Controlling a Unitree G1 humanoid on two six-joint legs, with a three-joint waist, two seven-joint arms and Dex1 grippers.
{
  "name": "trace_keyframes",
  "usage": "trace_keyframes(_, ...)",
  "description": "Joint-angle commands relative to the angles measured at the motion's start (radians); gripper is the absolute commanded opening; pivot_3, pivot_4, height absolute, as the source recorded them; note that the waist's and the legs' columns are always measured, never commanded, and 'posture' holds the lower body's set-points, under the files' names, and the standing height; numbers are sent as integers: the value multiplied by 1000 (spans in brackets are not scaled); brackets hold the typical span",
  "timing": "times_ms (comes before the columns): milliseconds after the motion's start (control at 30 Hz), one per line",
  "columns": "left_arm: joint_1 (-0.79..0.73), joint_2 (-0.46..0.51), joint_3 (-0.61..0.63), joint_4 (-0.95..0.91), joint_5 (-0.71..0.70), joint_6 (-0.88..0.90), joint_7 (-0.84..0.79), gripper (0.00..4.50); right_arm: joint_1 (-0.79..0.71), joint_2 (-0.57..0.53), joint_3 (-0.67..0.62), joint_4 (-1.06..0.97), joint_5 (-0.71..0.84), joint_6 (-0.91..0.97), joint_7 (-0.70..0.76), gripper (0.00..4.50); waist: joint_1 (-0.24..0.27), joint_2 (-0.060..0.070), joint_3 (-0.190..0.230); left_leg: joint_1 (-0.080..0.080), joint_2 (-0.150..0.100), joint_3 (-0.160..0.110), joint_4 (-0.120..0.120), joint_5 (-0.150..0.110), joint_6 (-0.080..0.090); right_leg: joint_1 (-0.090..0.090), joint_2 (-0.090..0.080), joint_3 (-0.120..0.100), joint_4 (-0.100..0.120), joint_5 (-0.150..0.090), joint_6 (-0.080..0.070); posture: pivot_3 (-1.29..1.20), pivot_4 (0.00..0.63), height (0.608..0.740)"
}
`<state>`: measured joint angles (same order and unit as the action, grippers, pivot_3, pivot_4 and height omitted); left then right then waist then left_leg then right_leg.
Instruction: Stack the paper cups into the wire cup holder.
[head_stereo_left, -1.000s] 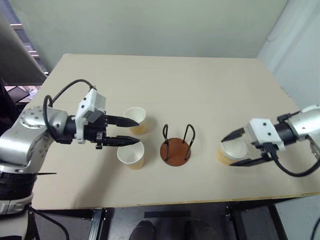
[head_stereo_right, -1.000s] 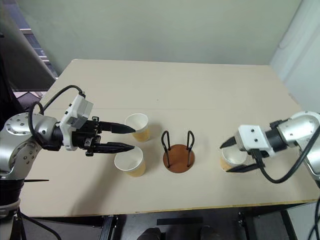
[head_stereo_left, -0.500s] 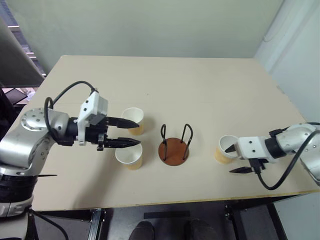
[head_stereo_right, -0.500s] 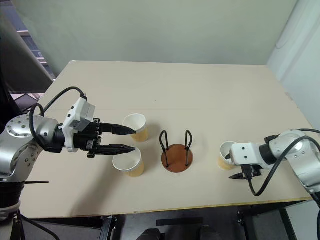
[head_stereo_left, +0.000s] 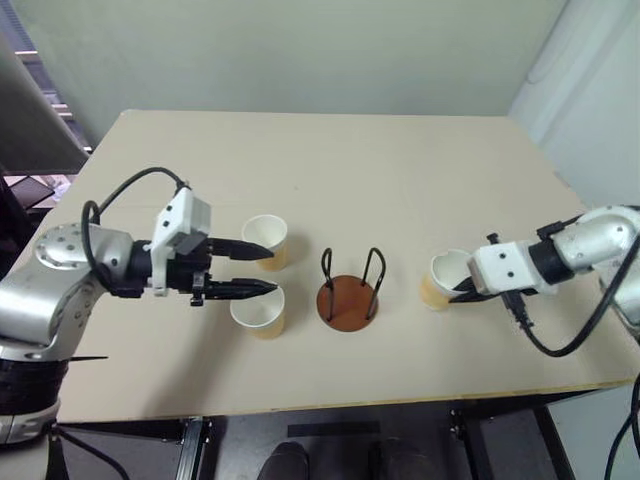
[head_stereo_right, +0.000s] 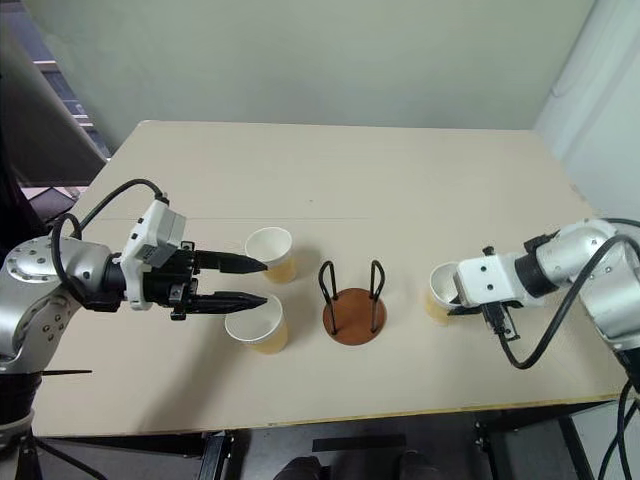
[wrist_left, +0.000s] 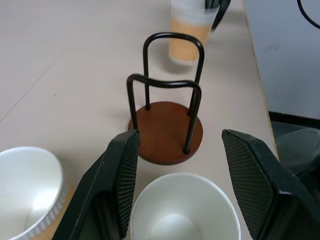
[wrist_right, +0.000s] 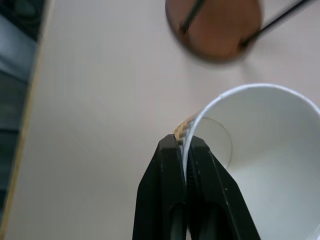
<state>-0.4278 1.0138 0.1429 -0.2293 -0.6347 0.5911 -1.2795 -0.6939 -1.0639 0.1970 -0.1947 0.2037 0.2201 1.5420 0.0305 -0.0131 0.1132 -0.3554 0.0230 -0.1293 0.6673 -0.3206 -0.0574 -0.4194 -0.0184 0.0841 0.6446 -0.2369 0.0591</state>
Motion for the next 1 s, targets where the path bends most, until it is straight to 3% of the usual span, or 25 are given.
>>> trace_keyframes(33, 4, 20, 42, 8, 10, -21, 7, 2816, -167, 40, -83, -4, 127, 47, 30, 17, -3, 0, 0, 0, 0, 0, 0, 0, 0, 0, 0, 0, 0, 0, 0, 0, 150, 740)
trace_keyframes(167, 17, 14, 42, 7, 14, -28, 14, 2816, -329, 155, -24, 57, 112, 30, 13, 17, -8, 0, 0, 2, 0, 0, 0, 0, 0, 0, 2, 0, 0, 0, -1, 0, 150, 740)
trace_keyframes(333, 35, 9, 49, -14, 6, -26, 31, 2816, -367, 243, 70, 89, 33, -44, 29, 17, -4, 0, 0, 1, 4, -2, 0, 0, -1, -1, 4, -1, 0, -1, -2, 0, 150, 740)
trace_keyframes(1000, 126, 23, 116, -87, -25, -5, 63, 2816, -387, 310, 156, 134, 23, -165, 72, 17, -3, 0, 0, -3, 6, -1, 0, 1, -3, -4, 5, -1, 1, 0, -3, 0, 150, 740)
